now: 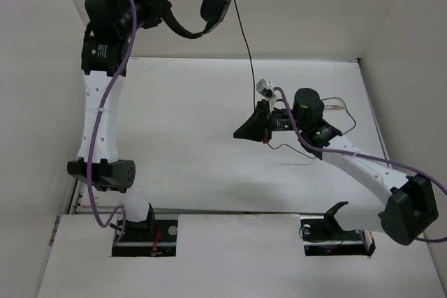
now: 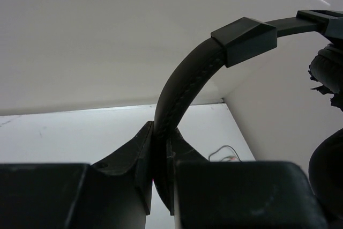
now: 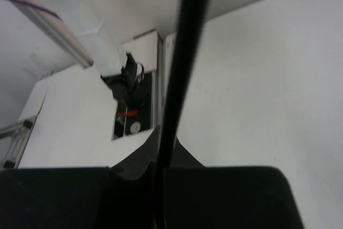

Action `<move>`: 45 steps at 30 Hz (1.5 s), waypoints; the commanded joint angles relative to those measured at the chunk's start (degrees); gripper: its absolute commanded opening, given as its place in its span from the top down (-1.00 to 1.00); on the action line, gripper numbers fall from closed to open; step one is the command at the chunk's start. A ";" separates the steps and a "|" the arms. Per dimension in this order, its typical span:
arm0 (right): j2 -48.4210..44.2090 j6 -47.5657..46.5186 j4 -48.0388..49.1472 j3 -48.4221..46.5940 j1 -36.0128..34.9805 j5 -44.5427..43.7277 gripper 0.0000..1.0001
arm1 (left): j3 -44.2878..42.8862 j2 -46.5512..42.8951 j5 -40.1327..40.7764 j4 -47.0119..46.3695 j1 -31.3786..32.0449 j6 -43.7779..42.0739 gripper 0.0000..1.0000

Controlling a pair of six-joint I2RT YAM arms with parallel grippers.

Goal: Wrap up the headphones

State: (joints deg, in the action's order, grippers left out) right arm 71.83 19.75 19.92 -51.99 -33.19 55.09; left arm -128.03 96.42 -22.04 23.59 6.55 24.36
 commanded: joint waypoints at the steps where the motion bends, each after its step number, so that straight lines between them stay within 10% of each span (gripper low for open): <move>1: -0.73 -7.32 -14.76 -6.35 0.53 5.03 1.00 | -0.30 0.52 7.52 -5.14 0.08 0.26 0.97; 8: 4.89 -45.01 -60.84 -28.67 3.97 -19.01 1.00 | 5.67 3.24 26.15 -6.89 4.48 -9.76 0.97; 21: 5.86 -92.76 -53.88 -41.96 7.30 -68.79 1.00 | 16.22 7.38 36.72 -8.48 9.66 -21.10 0.97; 29: 8.76 -104.21 -29.18 -47.86 3.46 -68.90 1.00 | 21.59 7.11 31.55 -4.53 18.44 -23.66 0.97; 45: 4.28 -103.07 -25.19 -44.96 -6.67 -59.75 1.00 | 24.23 5.89 27.49 -1.89 26.90 -26.82 0.97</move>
State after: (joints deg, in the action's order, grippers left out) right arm 79.07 -82.78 -10.66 -97.08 -39.11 -5.93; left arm -104.03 106.26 5.85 22.98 34.35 -2.20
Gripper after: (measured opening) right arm 0.009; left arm 0.080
